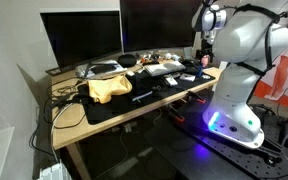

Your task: Pick up and then put down the blue object

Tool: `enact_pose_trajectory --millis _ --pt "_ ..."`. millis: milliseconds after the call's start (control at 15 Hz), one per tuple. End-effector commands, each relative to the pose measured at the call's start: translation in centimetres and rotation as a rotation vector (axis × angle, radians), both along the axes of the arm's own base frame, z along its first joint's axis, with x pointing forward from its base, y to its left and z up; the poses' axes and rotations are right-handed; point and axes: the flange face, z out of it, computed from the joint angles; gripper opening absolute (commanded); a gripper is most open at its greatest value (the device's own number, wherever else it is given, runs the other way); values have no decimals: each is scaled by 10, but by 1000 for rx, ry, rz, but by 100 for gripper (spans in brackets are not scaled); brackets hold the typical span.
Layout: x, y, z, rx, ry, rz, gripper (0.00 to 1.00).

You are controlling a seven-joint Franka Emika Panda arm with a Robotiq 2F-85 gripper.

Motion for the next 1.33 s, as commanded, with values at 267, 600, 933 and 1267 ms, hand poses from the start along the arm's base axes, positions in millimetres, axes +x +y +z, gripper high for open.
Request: enact_pose_trajectory --millis 267,600,933,1267 --pt "25 -10 -11 -31 -67 -53 100" --pt "29 -3 -14 -30 -70 -39 100" --pt "34 0 -17 -38 -65 -26 100" --pt "32 1 -25 -34 -53 -23 100"
